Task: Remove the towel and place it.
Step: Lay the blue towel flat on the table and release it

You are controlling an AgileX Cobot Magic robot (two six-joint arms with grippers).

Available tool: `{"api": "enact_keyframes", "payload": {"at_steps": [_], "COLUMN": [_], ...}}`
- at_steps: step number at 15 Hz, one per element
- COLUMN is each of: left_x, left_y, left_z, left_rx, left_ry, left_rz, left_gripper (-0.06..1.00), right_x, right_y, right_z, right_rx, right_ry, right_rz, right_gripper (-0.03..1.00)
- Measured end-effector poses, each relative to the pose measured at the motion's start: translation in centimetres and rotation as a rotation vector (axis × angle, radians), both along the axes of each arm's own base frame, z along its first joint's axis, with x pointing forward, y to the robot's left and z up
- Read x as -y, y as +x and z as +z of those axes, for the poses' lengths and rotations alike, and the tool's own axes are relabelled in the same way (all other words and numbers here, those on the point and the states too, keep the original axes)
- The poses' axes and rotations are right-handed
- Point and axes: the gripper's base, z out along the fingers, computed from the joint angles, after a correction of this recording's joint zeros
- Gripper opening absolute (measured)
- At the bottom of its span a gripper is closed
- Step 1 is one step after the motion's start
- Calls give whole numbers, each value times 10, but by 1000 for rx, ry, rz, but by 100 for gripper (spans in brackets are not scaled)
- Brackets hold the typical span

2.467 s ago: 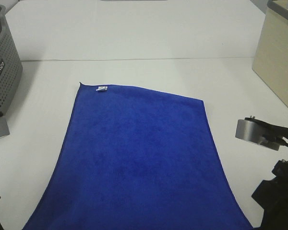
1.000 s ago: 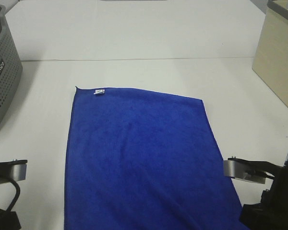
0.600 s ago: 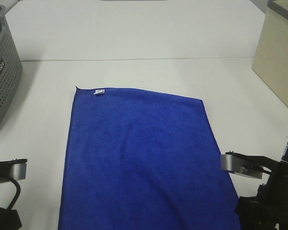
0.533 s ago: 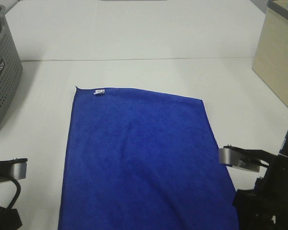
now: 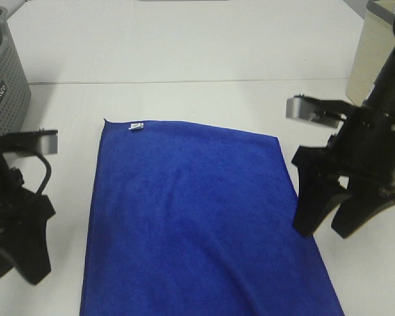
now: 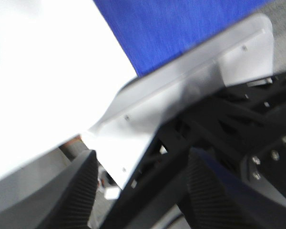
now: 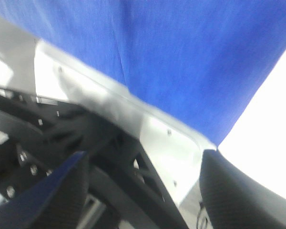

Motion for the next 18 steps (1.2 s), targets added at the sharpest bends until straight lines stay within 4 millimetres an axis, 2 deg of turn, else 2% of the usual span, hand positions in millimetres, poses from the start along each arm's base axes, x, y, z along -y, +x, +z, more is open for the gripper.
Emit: {"api": "enact_keyframes", "payload": {"at_steps": [3, 4, 6, 8, 9, 10, 11, 15, 18], "left_x": [-1, -2, -3, -1, 1, -1, -5, -22, -32], "left_y": [38, 50, 70, 88, 99, 123, 134, 168, 194], "left_z": [33, 43, 63, 74, 73, 71, 70, 49, 17], "left_rx": [225, 306, 436, 492, 499, 505, 501, 441, 403], "left_ry": [83, 114, 158, 177, 178, 170, 154, 82, 40], "left_rz": [9, 20, 38, 38, 46, 81, 117, 209, 249], "left_gripper": [62, 62, 63, 63, 63, 63, 63, 63, 63], "right_x": [31, 43, 63, 73, 74, 73, 71, 60, 56], "right_y": [41, 52, 66, 75, 77, 88, 97, 135, 166], "right_z": [34, 43, 60, 72, 77, 79, 77, 56, 32], "right_rx": [146, 191, 267, 330, 353, 385, 385, 358, 340], "right_ry": [30, 33, -15, -105, -120, -105, -76, 52, 100], "right_rz": [-153, -197, -249, -242, -242, -241, -222, -200, -196], "right_gripper": [67, 71, 87, 94, 94, 95, 95, 95, 95]}}
